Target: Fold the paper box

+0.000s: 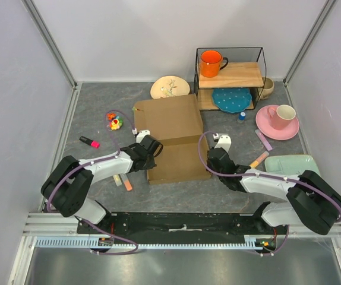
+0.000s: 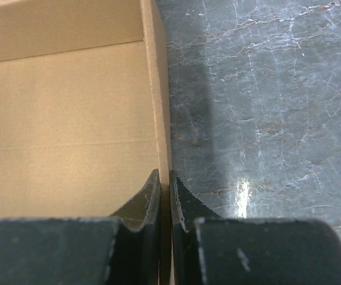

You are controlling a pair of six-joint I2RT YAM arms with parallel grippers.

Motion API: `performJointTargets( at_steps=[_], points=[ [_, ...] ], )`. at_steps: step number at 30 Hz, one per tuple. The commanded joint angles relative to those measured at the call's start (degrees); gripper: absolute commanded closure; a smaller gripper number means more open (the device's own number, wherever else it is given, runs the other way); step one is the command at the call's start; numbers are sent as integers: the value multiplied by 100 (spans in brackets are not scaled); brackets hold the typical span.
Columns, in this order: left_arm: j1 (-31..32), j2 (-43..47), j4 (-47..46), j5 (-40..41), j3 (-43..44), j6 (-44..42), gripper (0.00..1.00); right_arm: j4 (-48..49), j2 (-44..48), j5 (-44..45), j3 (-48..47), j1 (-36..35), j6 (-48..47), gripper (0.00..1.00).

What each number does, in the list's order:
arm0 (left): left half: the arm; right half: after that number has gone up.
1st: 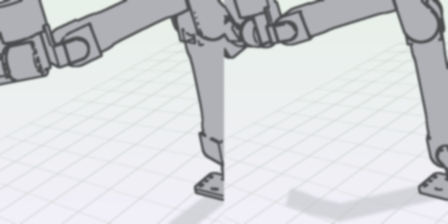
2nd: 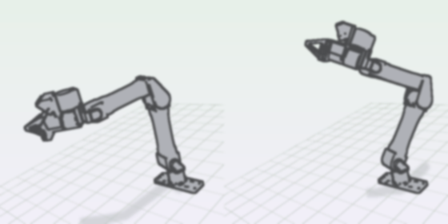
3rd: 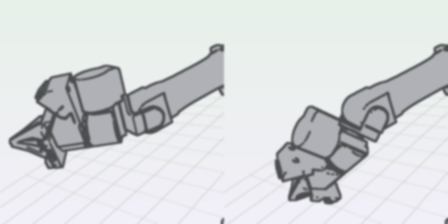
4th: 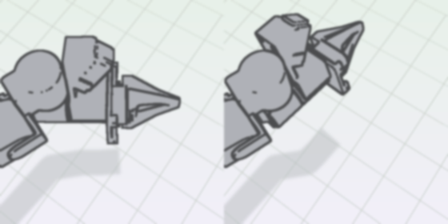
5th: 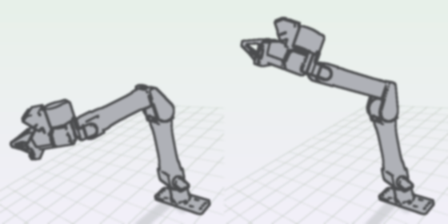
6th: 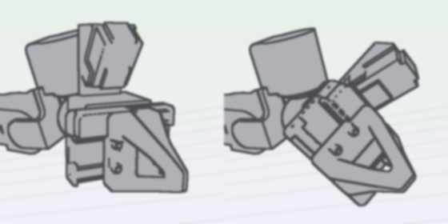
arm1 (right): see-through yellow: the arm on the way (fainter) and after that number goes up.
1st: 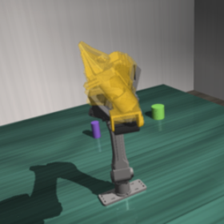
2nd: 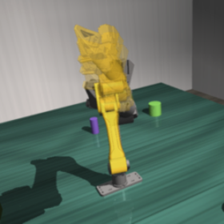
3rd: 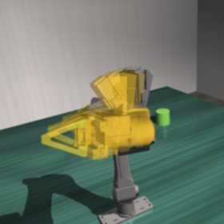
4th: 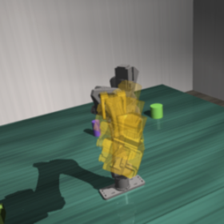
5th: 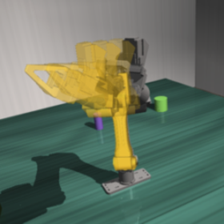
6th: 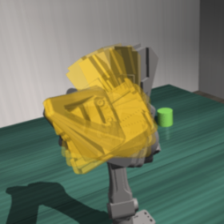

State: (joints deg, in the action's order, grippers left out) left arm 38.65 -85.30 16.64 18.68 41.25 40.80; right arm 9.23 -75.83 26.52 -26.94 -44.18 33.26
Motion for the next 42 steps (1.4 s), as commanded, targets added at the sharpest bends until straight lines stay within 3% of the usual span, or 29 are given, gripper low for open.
performJointTargets(
  at_steps=[1,8,11,12,15,22,29,34,37,42],
  points=[
    [98,-312,-302,373,278,-414,98,-370,279,283,355,-160,401,93],
    [327,-444,-285,1102,480,-766,98,-492,236,415,339,-442,612,95],
    [327,-383,-267,1060,454,-696,98,-633,271,520,189,-442,542,78],
    [336,-339,-197,1050,436,-626,98,-668,279,608,137,-451,516,67],
    [336,-242,-57,1050,375,-486,95,-791,280,853,-179,-442,410,52],
    [327,-23,181,1138,190,-265,79,-880,-274,855,-935,-82,-3,40],
    [301,215,313,1261,102,-230,68,-528,-897,399,-1454,366,-416,42],
    [274,338,366,1287,67,-195,52,-265,-1416,143,-1613,402,-478,50],
    [248,408,383,1288,58,-168,48,-194,-1610,64,-1630,402,-522,59],
    [160,418,383,1244,119,-90,46,-54,-1751,98,-1473,393,-574,83]
  ],
)
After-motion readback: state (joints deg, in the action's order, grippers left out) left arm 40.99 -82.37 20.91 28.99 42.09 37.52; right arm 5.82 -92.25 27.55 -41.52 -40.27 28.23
